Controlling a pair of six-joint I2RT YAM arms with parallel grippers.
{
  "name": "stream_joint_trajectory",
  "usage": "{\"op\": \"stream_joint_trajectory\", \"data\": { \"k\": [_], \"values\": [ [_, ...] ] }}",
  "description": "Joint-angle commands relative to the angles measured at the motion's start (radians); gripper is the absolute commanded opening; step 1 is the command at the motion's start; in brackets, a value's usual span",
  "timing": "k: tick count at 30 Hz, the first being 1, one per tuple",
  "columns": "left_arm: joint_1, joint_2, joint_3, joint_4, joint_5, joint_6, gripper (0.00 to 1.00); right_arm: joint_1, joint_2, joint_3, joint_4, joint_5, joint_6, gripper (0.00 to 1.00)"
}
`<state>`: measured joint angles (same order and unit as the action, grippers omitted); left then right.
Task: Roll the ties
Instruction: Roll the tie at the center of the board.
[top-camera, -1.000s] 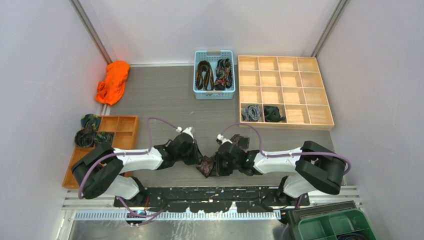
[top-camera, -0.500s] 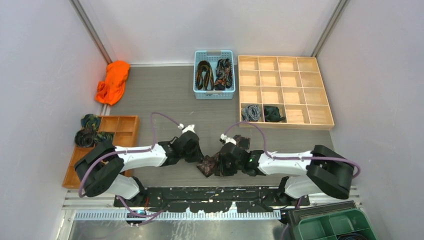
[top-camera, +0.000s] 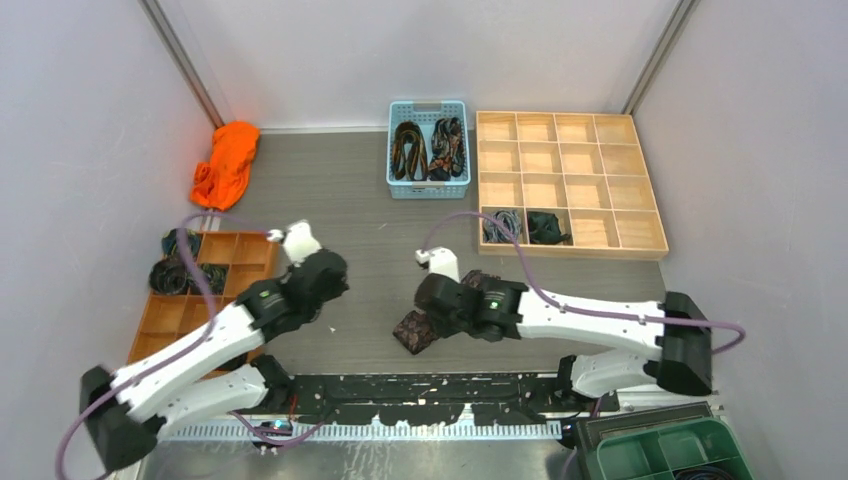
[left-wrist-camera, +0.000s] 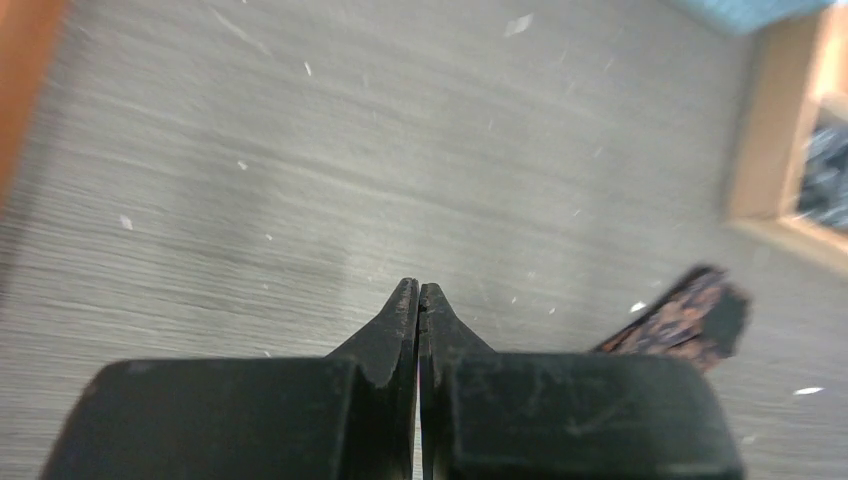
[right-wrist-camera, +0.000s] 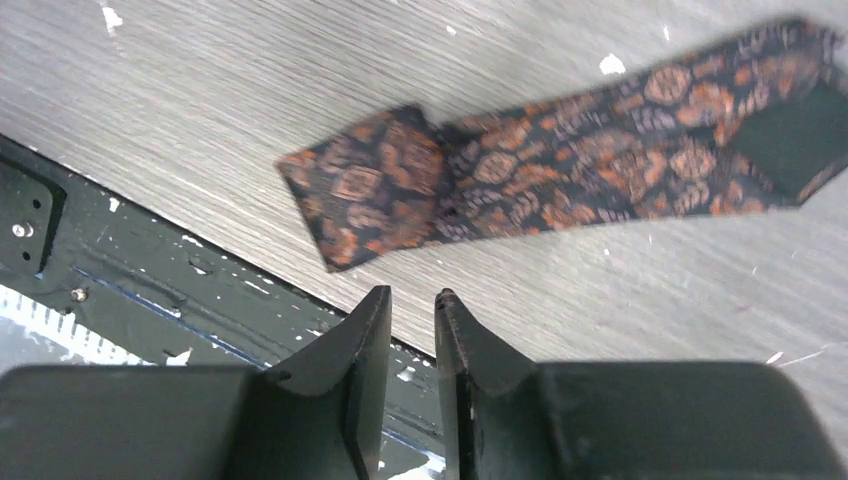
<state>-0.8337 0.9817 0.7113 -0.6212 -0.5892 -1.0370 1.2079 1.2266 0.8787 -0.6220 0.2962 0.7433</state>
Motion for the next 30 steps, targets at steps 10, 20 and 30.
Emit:
{"op": "stream_joint_trajectory", "data": {
  "k": [10, 20, 30],
  "values": [
    [0.001, -0.569, 0.099, -0.487, -0.291, -0.034, 0.0, 0.248, 0.5, 0.512, -0.267, 0.351, -0.317, 0.68],
    [0.001, -0.622, 0.109, -0.542, -0.291, -0.052, 0.0, 0.257, 0.629, 0.493, -0.214, 0.347, -0.365, 0.74],
    [0.001, -0.637, 0.111, -0.565, -0.296, -0.063, 0.0, 0.251, 0.711, 0.432, -0.175, 0.343, -0.323, 0.73]
  ]
}}
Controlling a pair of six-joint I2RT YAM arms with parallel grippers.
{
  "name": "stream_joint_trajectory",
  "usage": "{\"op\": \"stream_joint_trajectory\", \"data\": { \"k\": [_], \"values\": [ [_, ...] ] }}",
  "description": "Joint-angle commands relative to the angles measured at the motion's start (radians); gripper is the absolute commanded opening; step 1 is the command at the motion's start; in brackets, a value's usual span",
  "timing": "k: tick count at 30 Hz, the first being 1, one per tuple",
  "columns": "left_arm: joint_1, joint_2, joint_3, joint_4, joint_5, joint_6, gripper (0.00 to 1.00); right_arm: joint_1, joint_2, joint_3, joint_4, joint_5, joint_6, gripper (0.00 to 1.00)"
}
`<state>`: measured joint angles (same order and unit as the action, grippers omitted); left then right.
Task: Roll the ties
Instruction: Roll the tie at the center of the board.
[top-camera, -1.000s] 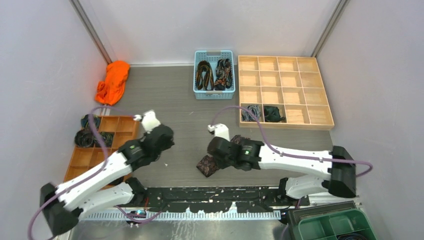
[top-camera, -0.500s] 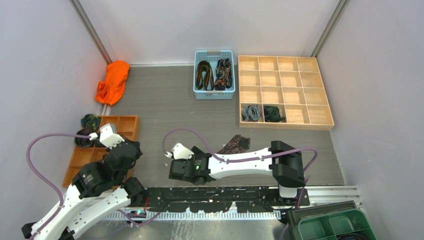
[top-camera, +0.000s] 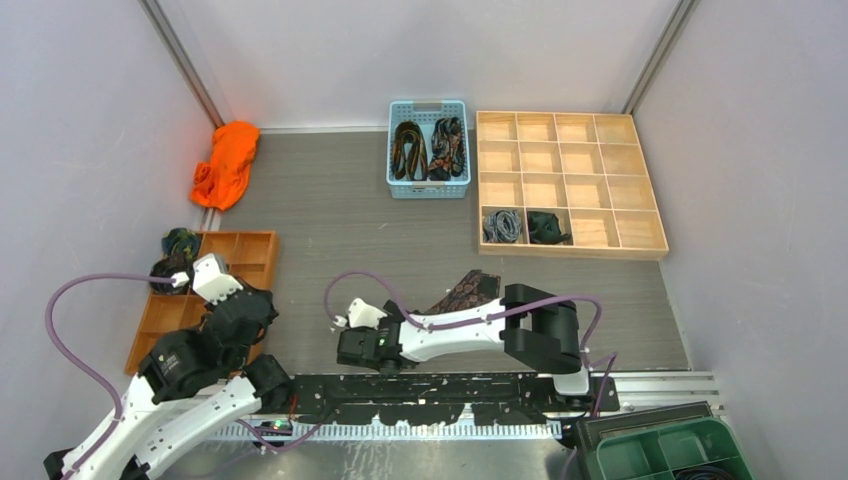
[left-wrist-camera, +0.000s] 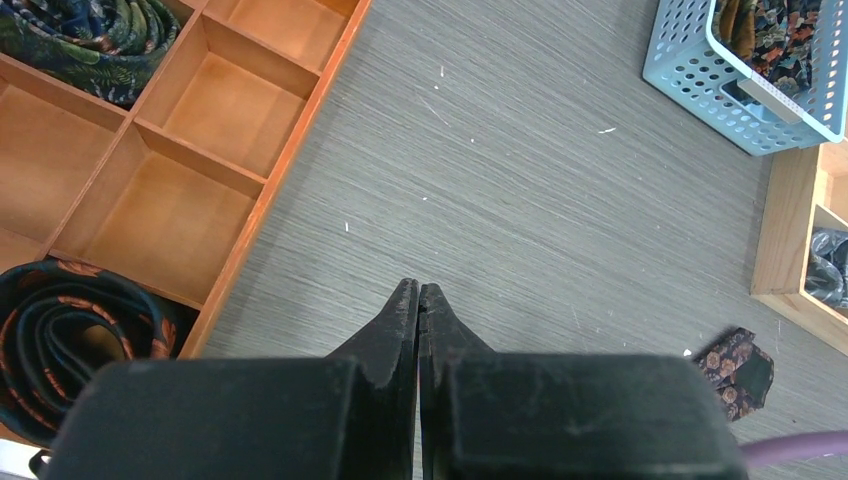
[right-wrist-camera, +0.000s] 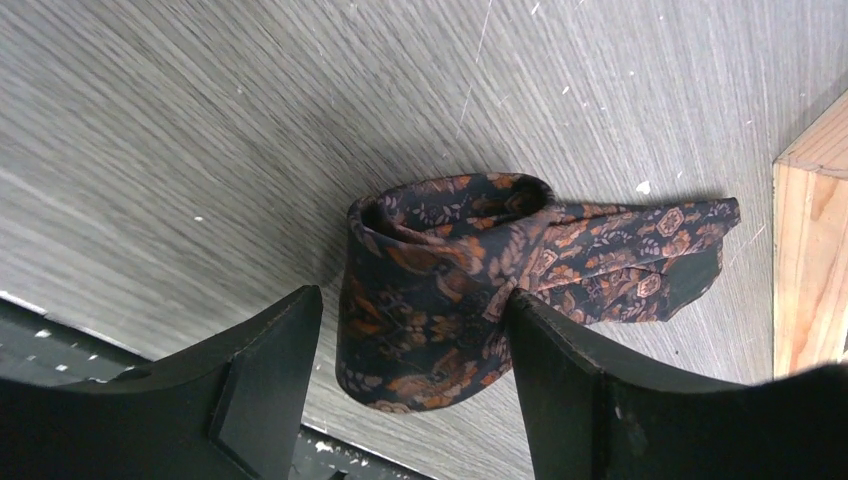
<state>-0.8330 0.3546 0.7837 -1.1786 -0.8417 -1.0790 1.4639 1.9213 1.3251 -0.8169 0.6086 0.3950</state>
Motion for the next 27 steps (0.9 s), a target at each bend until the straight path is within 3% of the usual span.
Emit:
{"op": "stream_joint_trajectory", "data": {
  "k": [1, 12, 19, 27],
  "values": [
    [0.0, -0.008, 0.039, -0.007, -0.045, -0.02, 0.0, -0.01, 0.02, -0.022, 0.022, 0.02, 0.036, 0.72],
    [0.0, 0.053, 0.071, 0.056, -0.034, 0.039, 0.0, -0.146, -0.089, -0.194, 0.162, -0.172, 0.087, 0.55],
    [0.0, 0.096, 0.103, 0.128, -0.014, 0.071, 0.0, -0.276, -0.258, -0.335, 0.359, -0.473, 0.097, 0.48],
    [0.0, 0.187, 0.167, 0.243, -0.006, 0.164, 0.0, -0.36, -0.379, -0.43, 0.615, -0.839, 0.221, 0.45]
  ]
}}
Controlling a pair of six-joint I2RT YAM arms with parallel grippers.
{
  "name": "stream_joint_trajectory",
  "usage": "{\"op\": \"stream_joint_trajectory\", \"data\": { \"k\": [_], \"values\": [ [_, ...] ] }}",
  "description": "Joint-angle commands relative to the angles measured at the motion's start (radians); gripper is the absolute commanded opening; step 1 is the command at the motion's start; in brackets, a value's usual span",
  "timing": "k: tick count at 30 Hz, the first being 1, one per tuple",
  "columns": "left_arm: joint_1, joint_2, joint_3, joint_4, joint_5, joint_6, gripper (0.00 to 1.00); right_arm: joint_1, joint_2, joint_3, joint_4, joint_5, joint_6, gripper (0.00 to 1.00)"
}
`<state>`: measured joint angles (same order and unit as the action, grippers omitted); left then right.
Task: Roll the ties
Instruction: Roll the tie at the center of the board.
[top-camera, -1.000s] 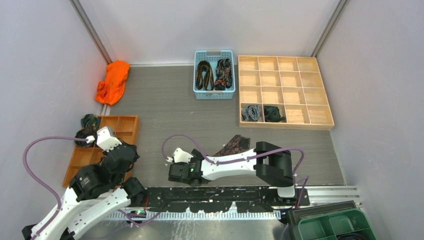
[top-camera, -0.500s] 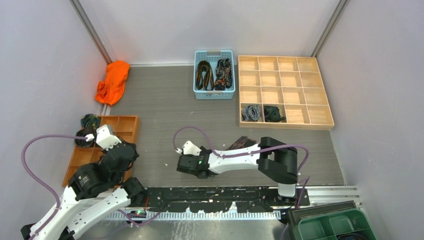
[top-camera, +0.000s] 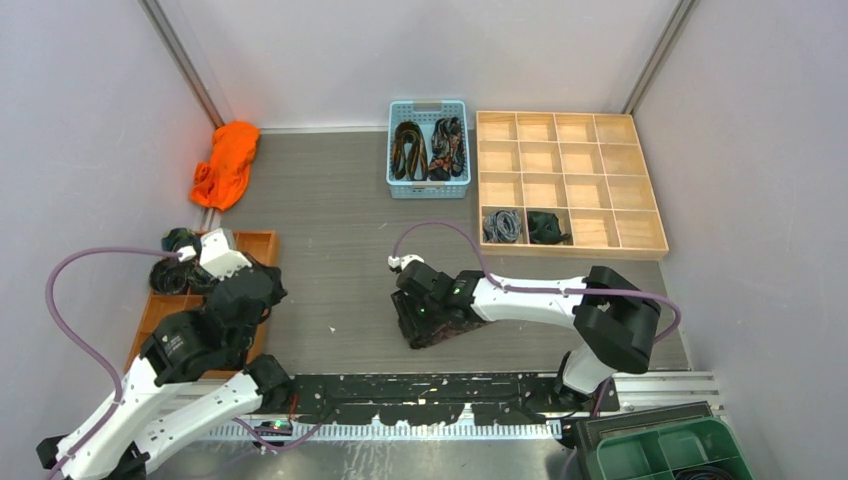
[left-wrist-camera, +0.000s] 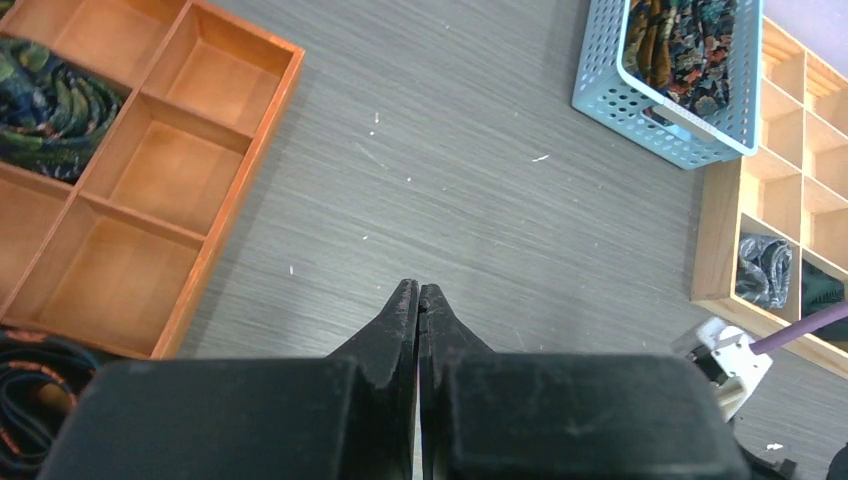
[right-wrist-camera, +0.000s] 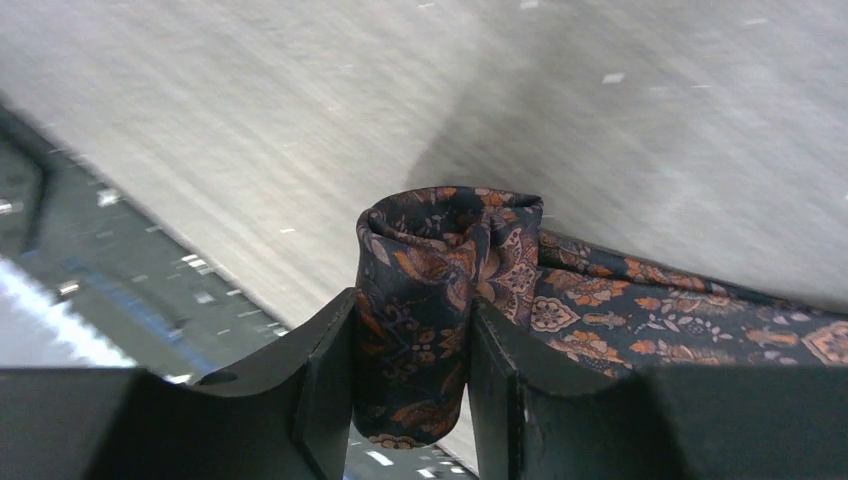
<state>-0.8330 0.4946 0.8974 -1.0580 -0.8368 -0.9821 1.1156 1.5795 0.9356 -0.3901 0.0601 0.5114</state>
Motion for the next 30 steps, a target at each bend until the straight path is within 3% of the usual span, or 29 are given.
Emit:
{"op": "stream_joint_trajectory", "data": {
  "k": [1, 8, 11, 19, 24, 30],
  "values": [
    [0.0, 0.061, 0.058, 0.142, -0.005, 0.079, 0.0, -0.016, -0.037, -0.046, 0.22, -0.326, 0.126, 0.45],
    [0.0, 0.158, 0.065, 0.266, 0.054, 0.137, 0.0, -0.03, 0.013, -0.124, 0.496, -0.493, 0.286, 0.45],
    [0.0, 0.19, 0.055, 0.297, 0.084, 0.14, 0.0, -0.041, 0.012, -0.192, 0.626, -0.512, 0.356, 0.44],
    [0.0, 0.276, 0.032, 0.381, 0.177, 0.145, 0.0, -0.054, 0.002, -0.349, 0.784, -0.503, 0.432, 0.44],
    [0.0, 0.345, 0.014, 0.439, 0.241, 0.155, 0.0, -0.067, -0.036, -0.4, 0.769, -0.448, 0.414, 0.48],
    [0.0, 0.412, -0.023, 0.476, 0.296, 0.141, 0.0, -0.078, -0.121, -0.339, 0.497, -0.357, 0.293, 0.6]
  ]
}}
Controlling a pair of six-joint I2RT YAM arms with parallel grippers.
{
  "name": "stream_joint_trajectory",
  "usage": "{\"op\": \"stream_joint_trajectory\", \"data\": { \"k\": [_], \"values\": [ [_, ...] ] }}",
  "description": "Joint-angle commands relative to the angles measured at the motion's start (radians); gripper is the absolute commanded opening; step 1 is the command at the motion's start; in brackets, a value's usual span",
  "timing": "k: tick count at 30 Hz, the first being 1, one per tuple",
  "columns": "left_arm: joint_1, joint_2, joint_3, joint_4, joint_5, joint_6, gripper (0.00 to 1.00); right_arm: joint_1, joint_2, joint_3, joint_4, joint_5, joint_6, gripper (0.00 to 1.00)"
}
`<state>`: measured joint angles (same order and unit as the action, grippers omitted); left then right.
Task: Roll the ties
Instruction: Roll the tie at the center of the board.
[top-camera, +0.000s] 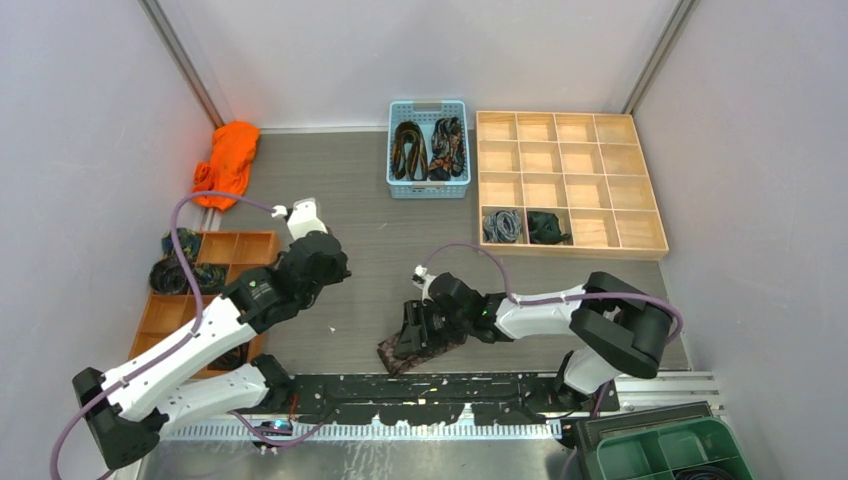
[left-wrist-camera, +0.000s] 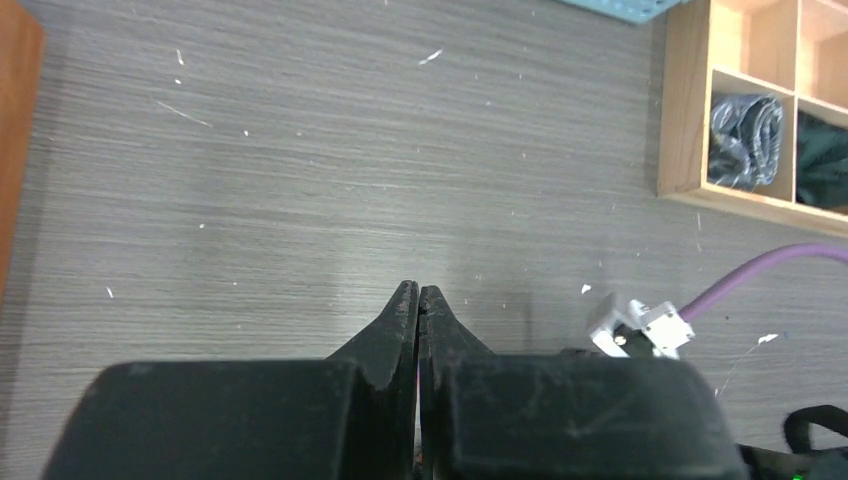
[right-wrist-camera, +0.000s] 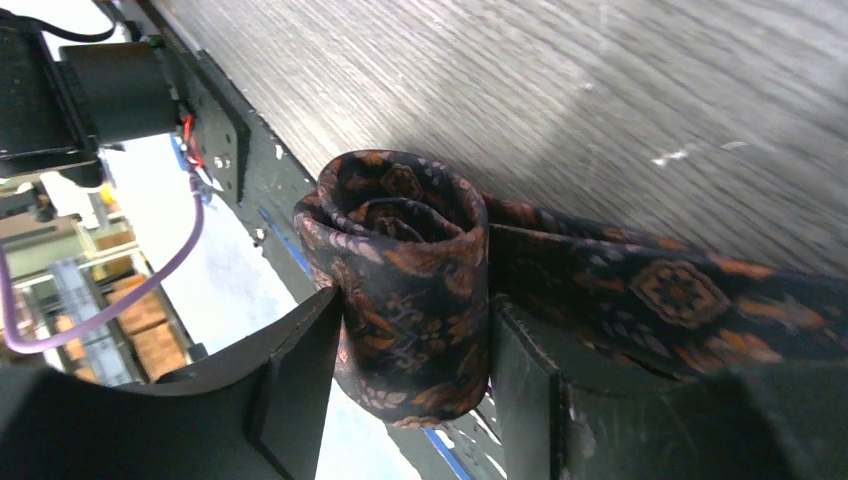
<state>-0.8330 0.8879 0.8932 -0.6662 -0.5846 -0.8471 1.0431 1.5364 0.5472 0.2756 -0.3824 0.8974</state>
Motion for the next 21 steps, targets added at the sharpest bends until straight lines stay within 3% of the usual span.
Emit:
{"op": "stream_joint_trajectory", "data": {
  "k": [1, 7, 21],
  "values": [
    [0.0, 0.024, -0.027, 0.091, 0.05, 0.003, 0.0, -0.007, -0.095, 0.055, -0.196, 0.099, -0.105, 0.61],
    [0.0, 0.057, -0.078, 0.12, 0.074, -0.012, 0.0, -0.015, -0.148, 0.1, -0.344, 0.158, -0.177, 0.64],
    [0.0, 0.138, -0.197, 0.219, 0.129, -0.04, 0.0, -0.017, -0.114, 0.153, -0.501, 0.341, -0.253, 0.61]
  ]
}}
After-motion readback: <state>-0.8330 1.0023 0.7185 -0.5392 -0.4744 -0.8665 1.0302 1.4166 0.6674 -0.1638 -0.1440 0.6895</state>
